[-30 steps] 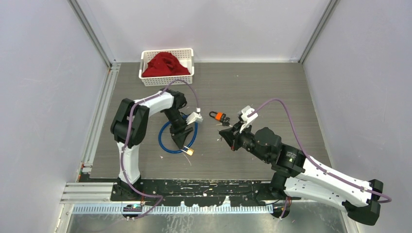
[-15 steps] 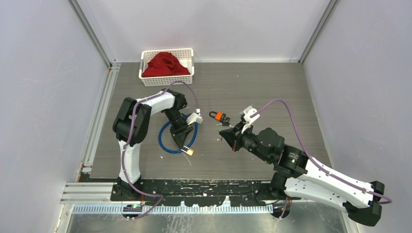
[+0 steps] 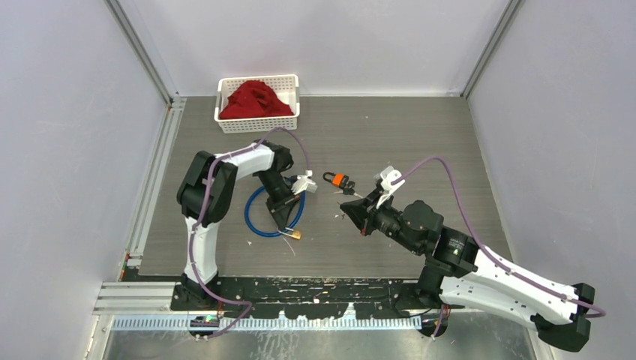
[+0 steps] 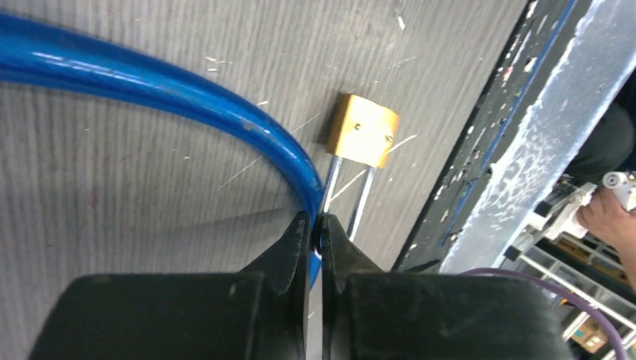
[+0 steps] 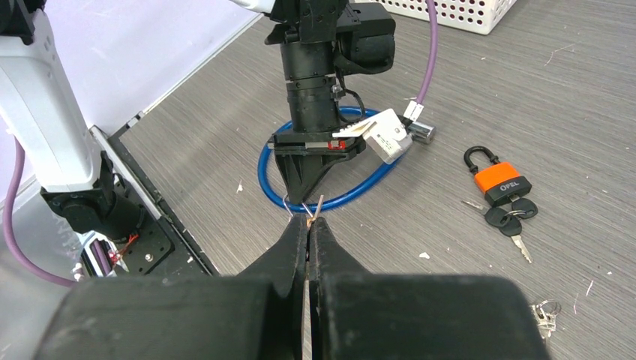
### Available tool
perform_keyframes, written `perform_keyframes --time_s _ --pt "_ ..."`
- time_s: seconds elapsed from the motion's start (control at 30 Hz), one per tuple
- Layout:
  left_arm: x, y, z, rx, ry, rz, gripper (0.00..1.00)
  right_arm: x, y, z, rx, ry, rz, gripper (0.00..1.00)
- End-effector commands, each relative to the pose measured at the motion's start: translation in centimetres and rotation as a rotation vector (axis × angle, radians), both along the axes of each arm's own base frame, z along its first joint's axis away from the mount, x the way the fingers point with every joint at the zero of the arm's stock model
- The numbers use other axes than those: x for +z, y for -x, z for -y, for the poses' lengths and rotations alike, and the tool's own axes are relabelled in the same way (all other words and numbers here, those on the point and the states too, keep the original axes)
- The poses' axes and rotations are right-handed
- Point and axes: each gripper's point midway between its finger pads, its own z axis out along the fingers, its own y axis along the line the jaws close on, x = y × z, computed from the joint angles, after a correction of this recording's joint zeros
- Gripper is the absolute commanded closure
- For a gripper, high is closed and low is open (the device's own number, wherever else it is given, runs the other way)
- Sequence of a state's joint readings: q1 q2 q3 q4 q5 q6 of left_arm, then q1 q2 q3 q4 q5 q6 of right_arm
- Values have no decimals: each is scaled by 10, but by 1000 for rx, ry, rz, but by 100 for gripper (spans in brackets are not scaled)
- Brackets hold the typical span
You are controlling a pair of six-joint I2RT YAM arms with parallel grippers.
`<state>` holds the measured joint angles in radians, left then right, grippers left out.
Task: Unlock with the key
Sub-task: Pick up the lock from the center of the board.
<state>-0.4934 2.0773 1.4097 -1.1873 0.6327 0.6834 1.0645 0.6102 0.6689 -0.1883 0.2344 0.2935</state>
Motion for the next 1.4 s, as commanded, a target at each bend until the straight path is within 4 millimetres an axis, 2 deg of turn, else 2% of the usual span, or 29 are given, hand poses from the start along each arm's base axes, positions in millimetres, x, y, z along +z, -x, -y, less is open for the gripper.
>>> perform_keyframes --time_s 0.0,0.07,0.2,0.4,0.53,0.73,0.87,0.93,1.07,1.1,1.2,1.3,1.37 --pt "16 0 15 8 73 -35 100 14 -1 0 -2 -61 33 99" --pt "36 1 21 7 127 -67 100 13 0 -1 2 -64 34 99" --pt "78 19 26 -42 257 -113 100 13 6 -9 53 -69 30 99" --pt "116 36 16 -135 361 33 100 11 13 -19 112 -96 14 99" --pt "156 47 5 -193 411 177 100 20 21 -27 175 -125 29 99" --pt "246 71 -18 -293 470 434 100 56 34 -46 291 -197 55 99" --pt "313 70 -18 -284 576 758 100 92 44 -59 381 -243 114 99" --pt "337 72 -16 -259 627 847 100 107 46 -66 418 -233 141 99" --pt "359 91 -13 -225 725 827 100 129 47 -76 474 -178 198 99" --pt "366 103 -17 -220 756 839 100 133 48 -78 486 -159 216 99" --pt "383 122 -15 -189 856 824 100 148 52 -74 513 -137 300 99" --pt "408 131 -8 -131 996 769 100 162 61 -68 553 -149 391 99" --pt "426 130 -3 -98 1086 720 100 170 68 -64 577 -163 434 99"
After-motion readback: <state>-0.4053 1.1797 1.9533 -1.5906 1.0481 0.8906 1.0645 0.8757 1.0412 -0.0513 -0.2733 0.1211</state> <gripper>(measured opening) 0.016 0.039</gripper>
